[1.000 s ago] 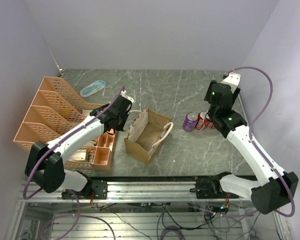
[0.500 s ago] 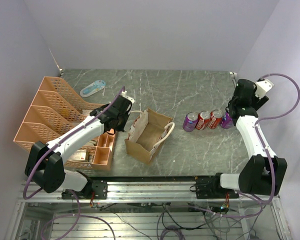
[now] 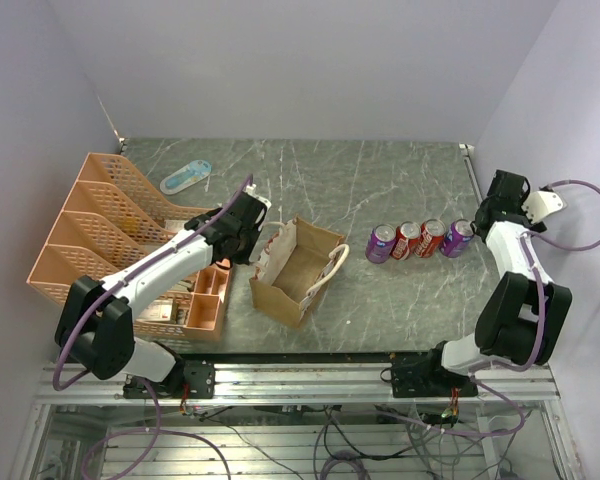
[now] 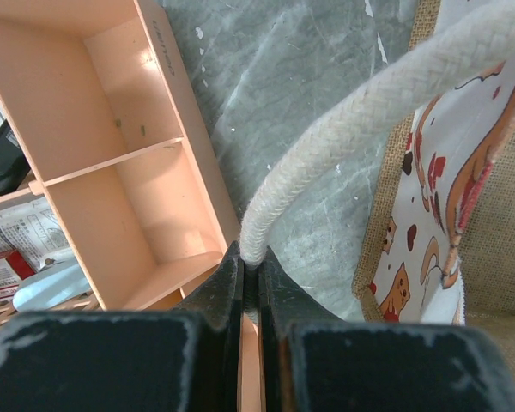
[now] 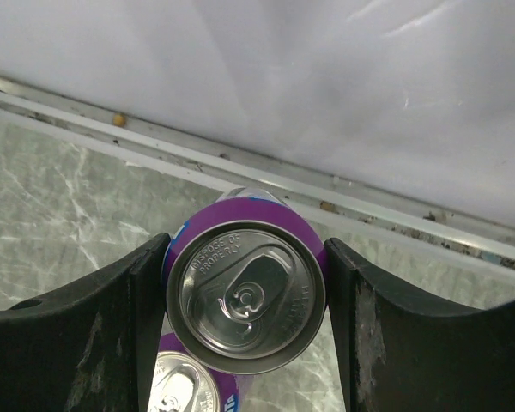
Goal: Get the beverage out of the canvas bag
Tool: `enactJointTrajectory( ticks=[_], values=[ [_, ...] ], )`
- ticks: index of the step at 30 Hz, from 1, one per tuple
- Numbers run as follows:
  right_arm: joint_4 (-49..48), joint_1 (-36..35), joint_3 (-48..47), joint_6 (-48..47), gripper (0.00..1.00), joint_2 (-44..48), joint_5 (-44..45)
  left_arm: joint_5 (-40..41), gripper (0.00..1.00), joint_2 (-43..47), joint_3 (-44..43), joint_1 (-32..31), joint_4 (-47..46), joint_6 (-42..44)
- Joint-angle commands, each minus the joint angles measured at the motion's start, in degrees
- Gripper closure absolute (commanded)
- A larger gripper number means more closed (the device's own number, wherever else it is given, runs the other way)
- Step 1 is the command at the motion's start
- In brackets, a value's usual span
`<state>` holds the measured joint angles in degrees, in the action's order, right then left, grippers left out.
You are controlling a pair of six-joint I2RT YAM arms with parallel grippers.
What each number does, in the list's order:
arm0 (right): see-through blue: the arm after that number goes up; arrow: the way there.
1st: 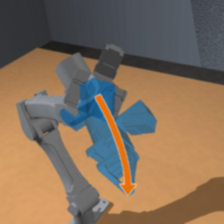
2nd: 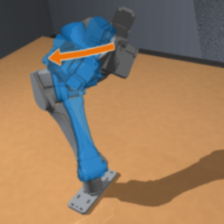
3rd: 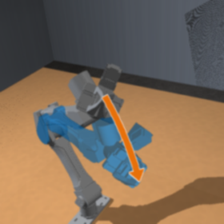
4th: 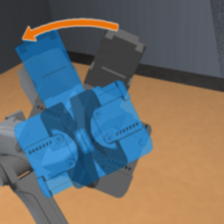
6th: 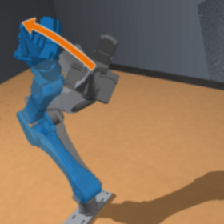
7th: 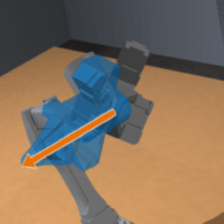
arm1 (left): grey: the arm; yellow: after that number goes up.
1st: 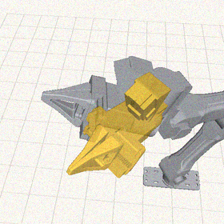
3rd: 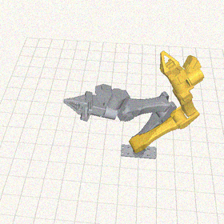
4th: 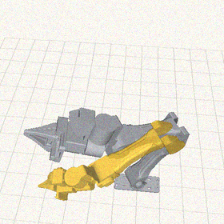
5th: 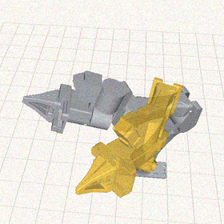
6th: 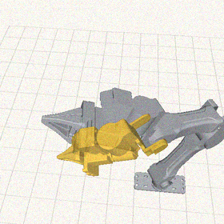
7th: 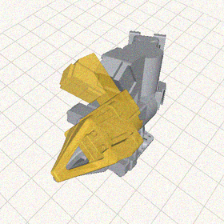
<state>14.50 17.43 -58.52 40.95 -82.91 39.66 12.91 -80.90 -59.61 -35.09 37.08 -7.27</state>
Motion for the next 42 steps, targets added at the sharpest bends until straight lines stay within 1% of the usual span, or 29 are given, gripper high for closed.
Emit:
enactJointTrajectory(
  ticks=[1, 11, 20, 29, 32, 34, 39, 42],
  values=[
    [1.72, 0.67, -5.04, 6.27, 1.0, -2.39, -0.72, 0.32, 0.93, -0.48, -1.74, -0.5, -0.52, 0.24],
    [8.38, 0.68, -8.85, 9.98, 1.0, -8.85, -0.93, 0.4, 0.93, -0.4, -1.82, -0.5, -0.43, 0.28],
    [5.21, 0.67, -6.3, 9.6, 1.0, -10.87, -4.48, 0.39, 0.93, -0.83, -1.92, -0.5, -0.43, 0.32],
    [5.15, 0.41, -5.74, 9.07, 1.0, -12.96, -6.24, 0.65, 0.93, -0.66, -1.83, -0.5, -0.43, 0.34],
    [4.14, 0.4, -4.81, 9.03, 0.97, -13.02, -6.76, 0.75, 0.93, -0.66, -1.84, -0.5, -0.43, 0.4],
    [2.97, 0.32, -3.91, 8.58, 0.93, -12.61, -7.31, 0.84, 0.93, -0.66, -1.82, -0.5, -0.43, 0.34],
    [1.32, 0.16, -2.59, 7.3, 0.74, -11.61, -8.4, 1.06, 0.93, -0.57, -1.73, -0.5, -0.43, 0.35],
    [0.6, -0.06, -1.72, 6.1, 0.66, -10.81, -8.97, 1.33, 0.93, -0.57, -1.74, -0.5, -0.43, 0.24]
  ],
)
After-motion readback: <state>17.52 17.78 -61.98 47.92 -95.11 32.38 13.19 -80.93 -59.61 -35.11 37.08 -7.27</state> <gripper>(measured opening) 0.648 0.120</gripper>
